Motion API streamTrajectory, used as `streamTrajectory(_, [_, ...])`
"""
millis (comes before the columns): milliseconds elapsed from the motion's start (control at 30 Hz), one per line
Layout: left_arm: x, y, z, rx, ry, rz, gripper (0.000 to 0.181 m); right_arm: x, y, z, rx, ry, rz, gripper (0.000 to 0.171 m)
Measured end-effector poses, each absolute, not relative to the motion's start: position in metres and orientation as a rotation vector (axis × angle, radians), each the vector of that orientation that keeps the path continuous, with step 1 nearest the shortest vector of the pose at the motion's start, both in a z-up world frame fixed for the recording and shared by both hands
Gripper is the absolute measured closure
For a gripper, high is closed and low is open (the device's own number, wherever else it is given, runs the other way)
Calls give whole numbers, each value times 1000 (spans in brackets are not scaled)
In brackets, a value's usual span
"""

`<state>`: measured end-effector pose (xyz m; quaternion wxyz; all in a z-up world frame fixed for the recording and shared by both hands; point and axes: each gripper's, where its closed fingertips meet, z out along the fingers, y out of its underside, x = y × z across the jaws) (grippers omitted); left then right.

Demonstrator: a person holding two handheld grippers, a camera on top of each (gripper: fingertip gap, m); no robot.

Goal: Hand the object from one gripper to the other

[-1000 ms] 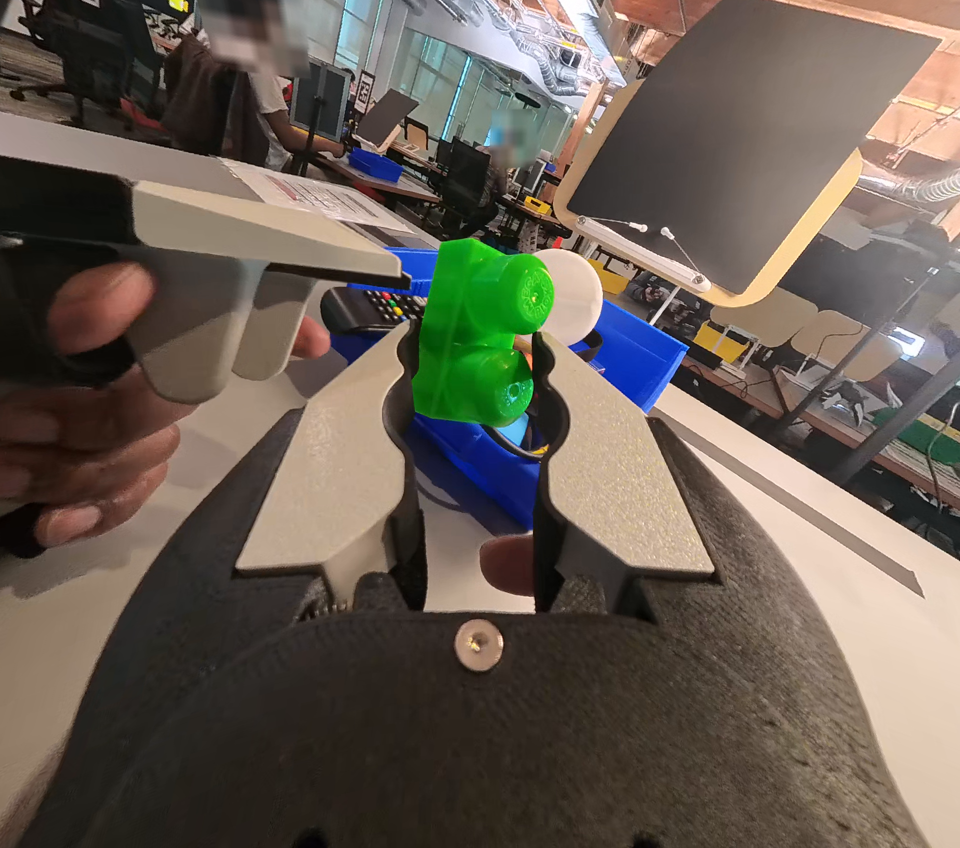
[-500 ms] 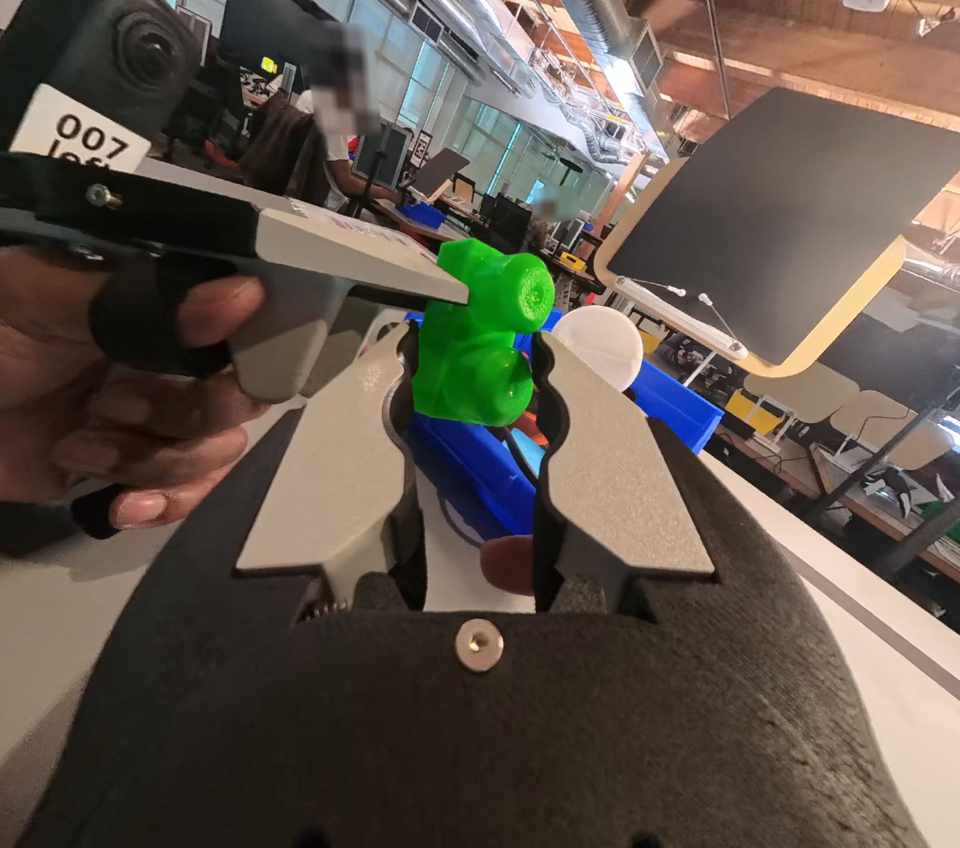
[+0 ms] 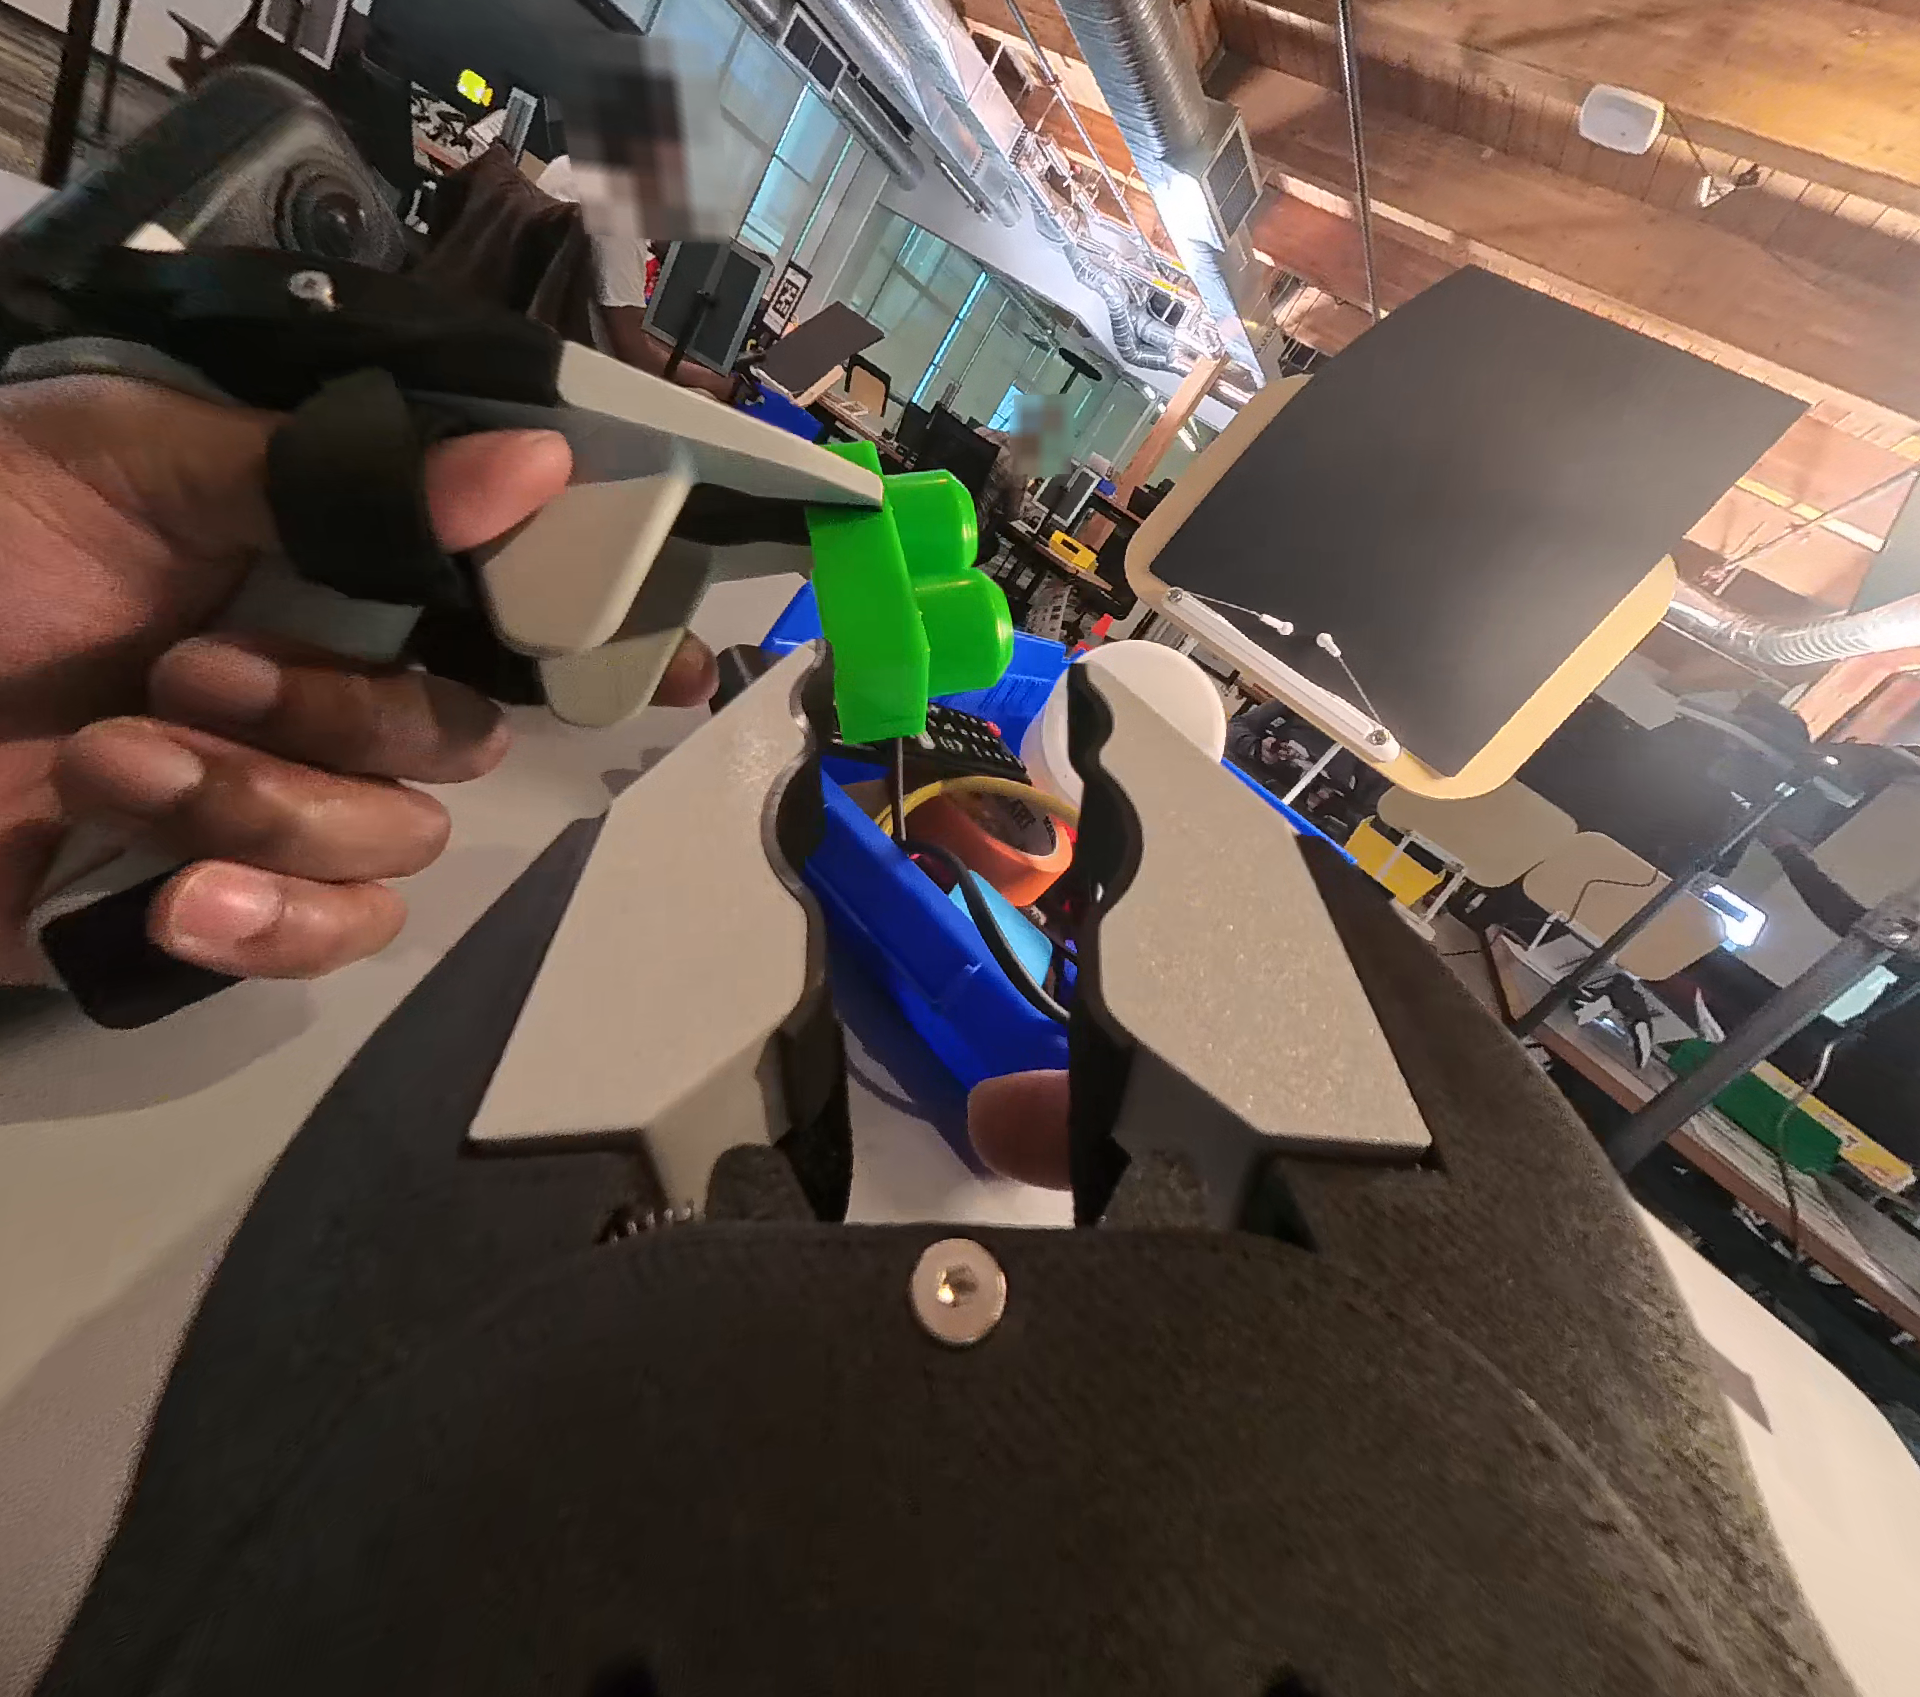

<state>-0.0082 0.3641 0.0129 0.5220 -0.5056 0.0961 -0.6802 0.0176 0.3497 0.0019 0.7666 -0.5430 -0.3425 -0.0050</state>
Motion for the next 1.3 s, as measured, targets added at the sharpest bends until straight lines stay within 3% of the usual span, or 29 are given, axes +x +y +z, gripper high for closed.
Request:
streamTrajectory(900, [6, 347, 17, -1181, 301, -1806, 176, 16, 351, -1, -1136, -793, -179, 120])
streamTrajectory(1133, [14, 338, 17, -1186, 369, -1824, 175, 23, 355, -1, -1161, -764, -196, 128])
streamTrajectory(1300, [16, 337, 19, -1185, 392, -1758, 164, 37, 360, 6, -1216, -652, -92, 128])
